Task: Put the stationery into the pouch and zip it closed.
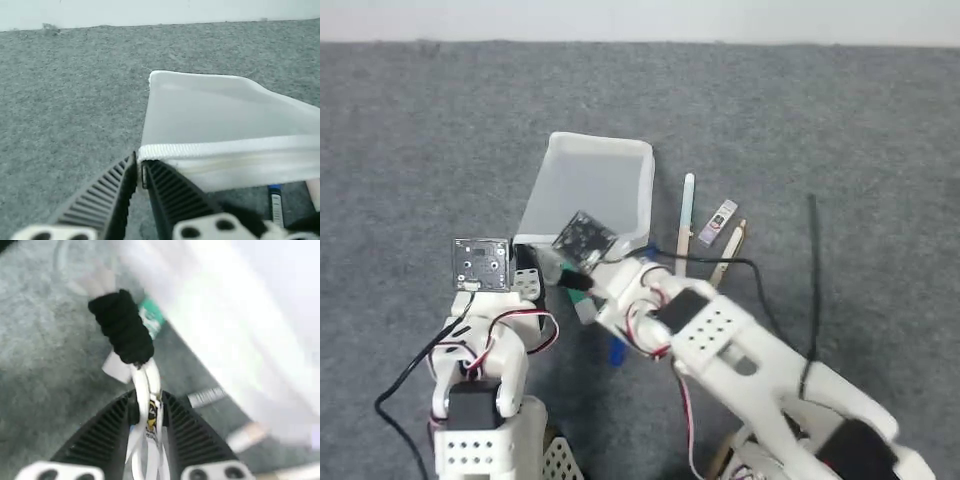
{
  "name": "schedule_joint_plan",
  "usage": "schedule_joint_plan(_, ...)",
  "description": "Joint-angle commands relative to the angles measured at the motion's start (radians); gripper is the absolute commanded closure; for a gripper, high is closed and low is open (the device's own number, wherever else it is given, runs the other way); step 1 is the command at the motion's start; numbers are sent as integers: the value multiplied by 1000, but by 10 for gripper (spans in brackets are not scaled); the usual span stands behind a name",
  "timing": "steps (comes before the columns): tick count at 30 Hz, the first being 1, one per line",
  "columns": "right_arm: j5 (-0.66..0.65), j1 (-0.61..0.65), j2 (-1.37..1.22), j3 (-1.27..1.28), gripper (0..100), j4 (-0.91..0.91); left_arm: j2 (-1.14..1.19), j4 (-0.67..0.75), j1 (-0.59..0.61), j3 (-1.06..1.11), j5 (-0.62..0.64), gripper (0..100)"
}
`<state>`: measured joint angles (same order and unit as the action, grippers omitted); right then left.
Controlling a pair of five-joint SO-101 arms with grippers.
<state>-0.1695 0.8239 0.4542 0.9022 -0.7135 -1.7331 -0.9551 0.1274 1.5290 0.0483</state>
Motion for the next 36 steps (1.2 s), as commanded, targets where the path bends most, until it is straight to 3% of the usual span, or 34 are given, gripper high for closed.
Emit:
schedule_joint_plan(1,-17,-61,162,-68,991,-91,-14,3,5,-74,26,988)
schedule_joint_plan(12,2,-254,326,-68,991,-154,-14,5,6,-74,26,988)
schedule_joint_plan(36,282,-535,352,-72,991,-81,-14,26,44,-71,26,988)
